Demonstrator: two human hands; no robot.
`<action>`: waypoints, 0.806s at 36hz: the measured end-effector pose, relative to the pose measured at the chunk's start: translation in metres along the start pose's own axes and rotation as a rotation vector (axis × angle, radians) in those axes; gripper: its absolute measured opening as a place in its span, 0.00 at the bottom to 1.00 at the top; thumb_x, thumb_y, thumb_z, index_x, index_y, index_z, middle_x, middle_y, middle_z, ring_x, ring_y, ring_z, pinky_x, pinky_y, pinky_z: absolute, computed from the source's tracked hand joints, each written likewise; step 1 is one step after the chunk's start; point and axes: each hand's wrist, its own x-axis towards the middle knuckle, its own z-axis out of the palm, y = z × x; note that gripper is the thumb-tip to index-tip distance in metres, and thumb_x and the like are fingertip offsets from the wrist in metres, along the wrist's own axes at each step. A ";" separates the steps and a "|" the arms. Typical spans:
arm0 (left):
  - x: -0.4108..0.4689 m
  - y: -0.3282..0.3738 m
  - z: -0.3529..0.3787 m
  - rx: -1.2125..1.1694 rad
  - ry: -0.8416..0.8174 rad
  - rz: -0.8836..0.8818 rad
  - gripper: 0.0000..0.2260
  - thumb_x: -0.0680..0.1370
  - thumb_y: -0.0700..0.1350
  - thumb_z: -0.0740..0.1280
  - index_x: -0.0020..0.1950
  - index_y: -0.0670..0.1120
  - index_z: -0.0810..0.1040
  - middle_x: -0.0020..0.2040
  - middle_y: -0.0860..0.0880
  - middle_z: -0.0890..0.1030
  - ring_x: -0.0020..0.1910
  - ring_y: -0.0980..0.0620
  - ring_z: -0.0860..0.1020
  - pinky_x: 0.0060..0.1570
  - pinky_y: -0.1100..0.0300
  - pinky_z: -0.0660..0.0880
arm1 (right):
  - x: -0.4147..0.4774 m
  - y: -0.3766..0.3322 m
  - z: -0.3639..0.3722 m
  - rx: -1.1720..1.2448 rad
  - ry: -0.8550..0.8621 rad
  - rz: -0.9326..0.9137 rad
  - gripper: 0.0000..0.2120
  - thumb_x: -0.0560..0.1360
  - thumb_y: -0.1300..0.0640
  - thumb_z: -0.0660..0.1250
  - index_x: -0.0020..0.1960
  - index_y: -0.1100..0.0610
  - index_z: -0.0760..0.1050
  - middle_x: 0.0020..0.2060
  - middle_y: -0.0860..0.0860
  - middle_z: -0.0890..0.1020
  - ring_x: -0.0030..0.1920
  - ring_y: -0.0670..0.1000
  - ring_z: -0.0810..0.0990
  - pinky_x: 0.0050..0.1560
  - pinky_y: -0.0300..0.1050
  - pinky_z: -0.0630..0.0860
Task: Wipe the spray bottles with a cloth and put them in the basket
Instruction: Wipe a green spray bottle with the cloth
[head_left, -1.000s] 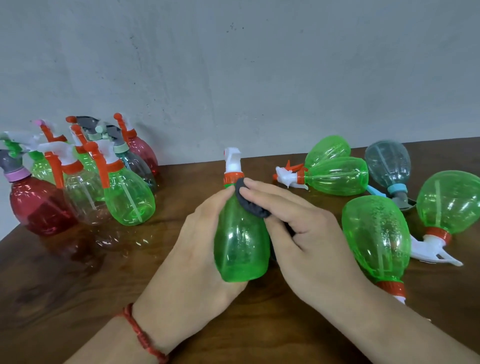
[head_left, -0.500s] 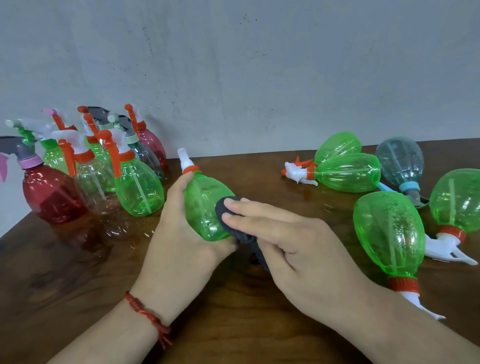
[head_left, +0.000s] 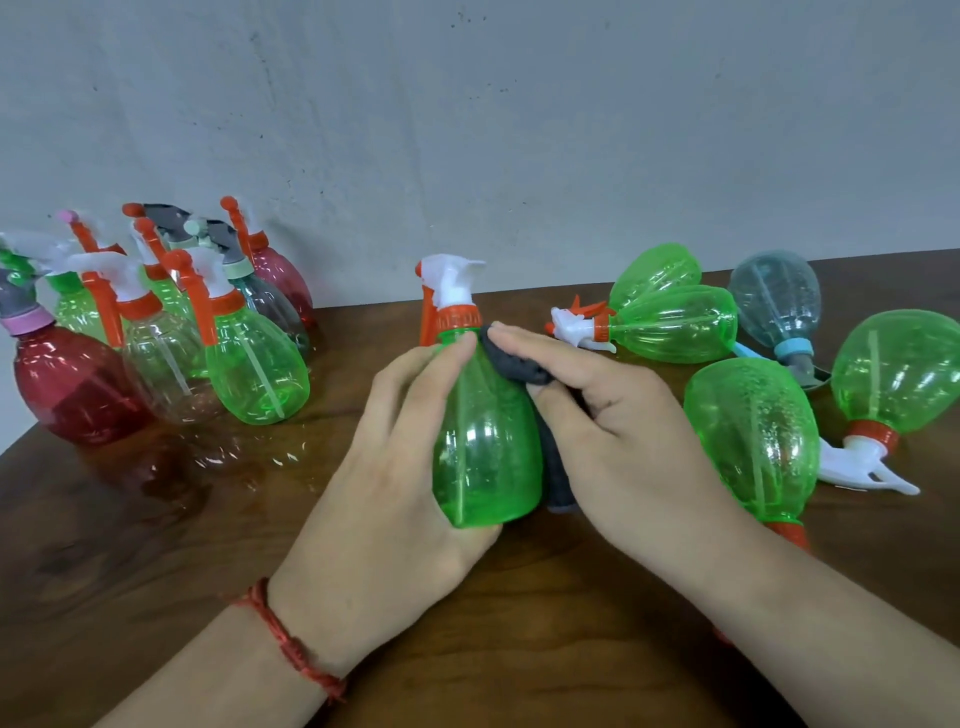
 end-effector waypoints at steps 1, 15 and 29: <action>-0.001 -0.003 0.002 -0.004 0.005 0.015 0.50 0.69 0.47 0.85 0.85 0.46 0.61 0.77 0.49 0.67 0.79 0.53 0.67 0.77 0.64 0.65 | 0.000 0.000 -0.001 -0.002 -0.003 0.036 0.22 0.84 0.67 0.62 0.68 0.46 0.82 0.63 0.34 0.83 0.65 0.34 0.79 0.69 0.38 0.75; -0.003 -0.012 -0.007 -0.306 -0.059 -0.049 0.54 0.64 0.48 0.88 0.84 0.52 0.61 0.77 0.57 0.71 0.77 0.51 0.73 0.74 0.58 0.72 | -0.005 -0.012 0.000 -0.013 -0.019 -0.098 0.19 0.85 0.71 0.57 0.72 0.64 0.77 0.71 0.50 0.79 0.75 0.41 0.72 0.79 0.44 0.64; 0.003 -0.023 -0.008 -0.413 0.225 -0.409 0.51 0.62 0.51 0.89 0.79 0.61 0.66 0.67 0.58 0.81 0.64 0.61 0.81 0.63 0.62 0.78 | -0.013 -0.001 0.005 -0.183 -0.166 -0.299 0.26 0.78 0.75 0.62 0.68 0.54 0.83 0.69 0.43 0.81 0.71 0.39 0.76 0.73 0.39 0.72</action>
